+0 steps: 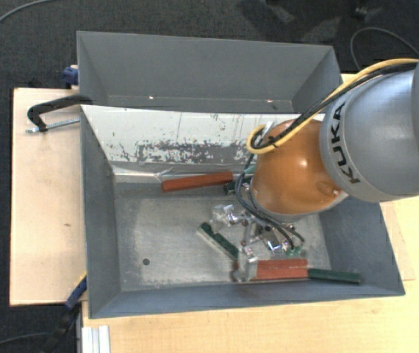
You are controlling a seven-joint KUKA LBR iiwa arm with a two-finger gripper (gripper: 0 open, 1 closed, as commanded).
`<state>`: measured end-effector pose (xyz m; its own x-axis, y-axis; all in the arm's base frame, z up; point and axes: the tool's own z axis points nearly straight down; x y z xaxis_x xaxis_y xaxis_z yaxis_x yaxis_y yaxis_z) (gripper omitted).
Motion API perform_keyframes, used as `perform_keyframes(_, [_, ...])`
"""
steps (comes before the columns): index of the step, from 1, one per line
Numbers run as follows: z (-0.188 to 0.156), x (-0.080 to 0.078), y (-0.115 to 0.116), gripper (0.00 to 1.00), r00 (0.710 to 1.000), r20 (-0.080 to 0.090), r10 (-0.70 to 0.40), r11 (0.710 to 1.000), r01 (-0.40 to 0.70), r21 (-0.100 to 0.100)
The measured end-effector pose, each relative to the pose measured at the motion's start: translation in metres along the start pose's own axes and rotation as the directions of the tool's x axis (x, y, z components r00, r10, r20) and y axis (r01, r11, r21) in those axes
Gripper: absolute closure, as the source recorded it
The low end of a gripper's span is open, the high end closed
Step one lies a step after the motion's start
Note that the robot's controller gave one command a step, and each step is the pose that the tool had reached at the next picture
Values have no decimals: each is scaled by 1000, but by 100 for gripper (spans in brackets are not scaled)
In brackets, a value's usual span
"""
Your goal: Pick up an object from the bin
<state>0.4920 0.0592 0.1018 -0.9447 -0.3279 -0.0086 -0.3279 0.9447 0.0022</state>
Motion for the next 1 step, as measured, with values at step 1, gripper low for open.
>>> perform_keyframes(1, [1,-3,-11,0,988,-2,155,988,-155,3])
